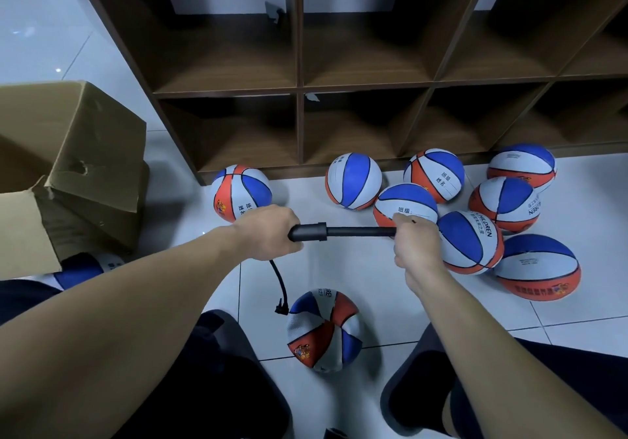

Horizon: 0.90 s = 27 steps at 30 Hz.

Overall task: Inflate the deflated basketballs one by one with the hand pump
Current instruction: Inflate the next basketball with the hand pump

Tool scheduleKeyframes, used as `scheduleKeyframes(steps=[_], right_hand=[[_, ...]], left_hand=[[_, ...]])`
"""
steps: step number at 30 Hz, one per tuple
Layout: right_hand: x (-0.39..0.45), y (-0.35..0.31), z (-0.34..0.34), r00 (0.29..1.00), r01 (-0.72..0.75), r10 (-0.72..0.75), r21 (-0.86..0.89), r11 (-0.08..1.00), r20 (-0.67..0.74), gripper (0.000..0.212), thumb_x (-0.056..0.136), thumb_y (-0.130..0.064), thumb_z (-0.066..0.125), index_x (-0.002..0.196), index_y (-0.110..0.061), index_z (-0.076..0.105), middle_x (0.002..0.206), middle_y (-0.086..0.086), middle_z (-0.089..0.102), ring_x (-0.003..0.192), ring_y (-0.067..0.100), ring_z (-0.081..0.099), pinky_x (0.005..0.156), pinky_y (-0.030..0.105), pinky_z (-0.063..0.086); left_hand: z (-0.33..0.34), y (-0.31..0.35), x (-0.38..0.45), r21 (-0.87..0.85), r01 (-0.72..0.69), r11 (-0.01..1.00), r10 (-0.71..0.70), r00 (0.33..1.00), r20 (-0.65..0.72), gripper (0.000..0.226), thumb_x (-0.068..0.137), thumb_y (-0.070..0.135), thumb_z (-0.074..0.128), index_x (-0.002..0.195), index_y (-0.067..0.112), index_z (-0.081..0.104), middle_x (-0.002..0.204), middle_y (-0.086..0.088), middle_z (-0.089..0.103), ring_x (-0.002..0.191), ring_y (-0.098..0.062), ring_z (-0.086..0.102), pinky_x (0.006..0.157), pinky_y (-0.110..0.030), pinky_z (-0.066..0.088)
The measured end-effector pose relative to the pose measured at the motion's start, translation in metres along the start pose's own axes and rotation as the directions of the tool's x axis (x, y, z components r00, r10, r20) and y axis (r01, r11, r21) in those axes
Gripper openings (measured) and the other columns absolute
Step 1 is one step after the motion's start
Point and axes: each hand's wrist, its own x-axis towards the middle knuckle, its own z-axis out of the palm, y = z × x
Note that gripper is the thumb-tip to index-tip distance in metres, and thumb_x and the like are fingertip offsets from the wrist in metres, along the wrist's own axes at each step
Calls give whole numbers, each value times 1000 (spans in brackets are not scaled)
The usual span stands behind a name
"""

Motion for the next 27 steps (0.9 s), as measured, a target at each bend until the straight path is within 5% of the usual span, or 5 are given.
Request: scheduleKeyframes(steps=[6,13,27], right_hand=[[-14,4,13,986,146,-148,-27,989,-73,39,102,-14,54,65,-17,41,64,-5,44,65,19,39,61,30,37],[-39,8,36,962,274,-271,-141,951,36,38,103,-15,50,66,-17,38,65,-2,40,64,21,36,60,37,30],[-38,17,44,971,206,-179,-176,962,158,33,104,-24,53,72,-13,48,63,-3,46,61,21,42,58,32,34]], left_hand=[[4,12,1,56,-6,998,8,999,-31,38,98,58,59,77,27,62,68,6,64,65,-22,66,63,-38,60],[-3,35,-1,78,-69,995,74,995,-64,40,102,59,58,81,25,64,69,5,63,63,-20,63,52,-30,44],[3,29,3,83,-110,990,114,993,-41,41,100,62,59,80,27,63,68,6,63,63,-17,62,54,-31,44]])
